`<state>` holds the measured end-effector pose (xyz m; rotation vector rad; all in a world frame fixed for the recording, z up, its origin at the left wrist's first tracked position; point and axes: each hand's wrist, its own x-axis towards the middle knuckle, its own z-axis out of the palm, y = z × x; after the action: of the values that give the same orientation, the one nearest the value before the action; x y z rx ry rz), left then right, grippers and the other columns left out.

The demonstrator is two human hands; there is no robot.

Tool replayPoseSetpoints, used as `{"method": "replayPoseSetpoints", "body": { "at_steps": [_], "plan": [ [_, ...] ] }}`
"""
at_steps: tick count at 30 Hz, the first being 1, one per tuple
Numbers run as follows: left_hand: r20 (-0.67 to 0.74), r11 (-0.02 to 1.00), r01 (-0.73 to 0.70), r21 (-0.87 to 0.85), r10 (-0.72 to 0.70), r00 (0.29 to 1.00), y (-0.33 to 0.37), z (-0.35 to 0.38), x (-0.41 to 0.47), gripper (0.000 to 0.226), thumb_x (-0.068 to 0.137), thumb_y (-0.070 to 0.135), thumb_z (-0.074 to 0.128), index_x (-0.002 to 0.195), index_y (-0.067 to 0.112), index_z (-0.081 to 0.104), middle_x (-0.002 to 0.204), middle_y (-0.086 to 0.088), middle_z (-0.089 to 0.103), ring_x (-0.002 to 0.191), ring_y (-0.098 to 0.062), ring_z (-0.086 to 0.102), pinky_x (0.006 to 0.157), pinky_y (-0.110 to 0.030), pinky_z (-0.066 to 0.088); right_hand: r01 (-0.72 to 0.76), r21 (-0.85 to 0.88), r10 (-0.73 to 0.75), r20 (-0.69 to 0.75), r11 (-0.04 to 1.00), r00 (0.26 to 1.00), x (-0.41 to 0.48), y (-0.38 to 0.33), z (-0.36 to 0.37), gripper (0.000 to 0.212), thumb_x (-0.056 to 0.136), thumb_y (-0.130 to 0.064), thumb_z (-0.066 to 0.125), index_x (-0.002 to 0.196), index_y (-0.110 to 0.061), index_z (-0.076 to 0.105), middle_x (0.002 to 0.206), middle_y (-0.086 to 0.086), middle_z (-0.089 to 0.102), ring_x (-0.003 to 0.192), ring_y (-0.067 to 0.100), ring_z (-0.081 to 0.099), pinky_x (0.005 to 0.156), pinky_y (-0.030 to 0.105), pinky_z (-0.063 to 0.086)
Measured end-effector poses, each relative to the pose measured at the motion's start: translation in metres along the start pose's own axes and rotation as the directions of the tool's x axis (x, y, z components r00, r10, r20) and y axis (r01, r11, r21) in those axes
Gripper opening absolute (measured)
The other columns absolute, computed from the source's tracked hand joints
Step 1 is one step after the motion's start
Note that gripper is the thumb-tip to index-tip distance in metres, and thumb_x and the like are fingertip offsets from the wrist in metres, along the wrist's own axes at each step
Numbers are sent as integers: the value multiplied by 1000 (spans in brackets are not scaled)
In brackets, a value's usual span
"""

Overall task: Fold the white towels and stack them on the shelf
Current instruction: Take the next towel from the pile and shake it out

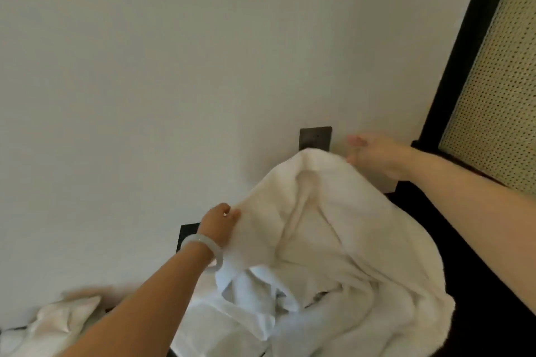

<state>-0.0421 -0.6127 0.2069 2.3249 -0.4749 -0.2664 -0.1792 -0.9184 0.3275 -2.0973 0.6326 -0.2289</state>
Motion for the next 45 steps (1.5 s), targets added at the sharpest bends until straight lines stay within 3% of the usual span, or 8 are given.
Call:
{"method": "replayPoseSetpoints", "body": {
  "at_steps": [4,8,13,23,34,37,40,45],
  "plan": [
    [115,953,135,270,-171,978,-57,45,-15,16,97,18,46,110,13,54,116,-14,58,96,-27,53,82,-32,43,-249,-177,277,155,952,948,-27,111,50,68,92,-14,70,151,-14,37,156,4,37,139,23,40,108,30,34],
    [-31,835,-156,527,202,979,-49,71,-24,41,95,37,52,132,21,45,130,-3,42,115,-24,42,96,-32,37,-359,-376,407,52,854,912,-60,176,80,79,93,-33,68,155,-15,23,158,6,31,141,24,36,112,31,31],
    [380,798,-338,499,150,913,-33,95,-26,65,84,68,50,135,30,38,133,4,45,125,-24,43,103,-37,34,-435,-470,440,-106,768,892,-80,219,81,44,97,-45,58,130,-16,54,132,7,55,111,22,54,81,26,45],
    [-256,984,-167,-69,144,956,32,-22,21,10,96,21,57,89,14,61,78,-4,63,70,-21,55,57,-23,38,-83,52,97,-384,995,918,8,123,-19,9,95,-20,64,95,-21,73,101,8,71,95,29,64,79,41,53],
    [-107,945,80,318,-48,993,-11,66,-59,76,92,40,61,153,19,20,162,-7,11,149,-26,10,118,-45,20,382,-369,-169,493,847,853,-102,159,156,91,88,-57,60,157,-28,8,159,-15,10,151,14,8,119,28,11],
    [-198,929,334,158,-301,933,-42,81,-84,82,89,46,64,150,13,21,150,-14,32,135,-33,36,111,-44,33,506,-559,-240,481,657,843,-107,179,181,94,92,-55,53,158,-23,-5,162,-11,-1,151,18,-4,124,41,3],
    [-182,859,494,133,-469,864,-53,86,-93,74,86,56,63,136,11,32,126,-10,51,106,-25,53,94,-36,44,418,-423,-313,297,804,902,-75,169,151,28,102,-26,44,128,-25,54,117,-8,64,108,10,60,92,25,48],
    [-158,799,447,-402,-541,826,-38,75,-96,16,92,21,65,89,5,66,74,-11,68,69,-24,62,85,-48,56,298,-155,-311,-68,942,948,-14,117,62,18,98,-10,55,88,-2,67,82,10,70,80,28,63,71,33,44]
  ]
}}
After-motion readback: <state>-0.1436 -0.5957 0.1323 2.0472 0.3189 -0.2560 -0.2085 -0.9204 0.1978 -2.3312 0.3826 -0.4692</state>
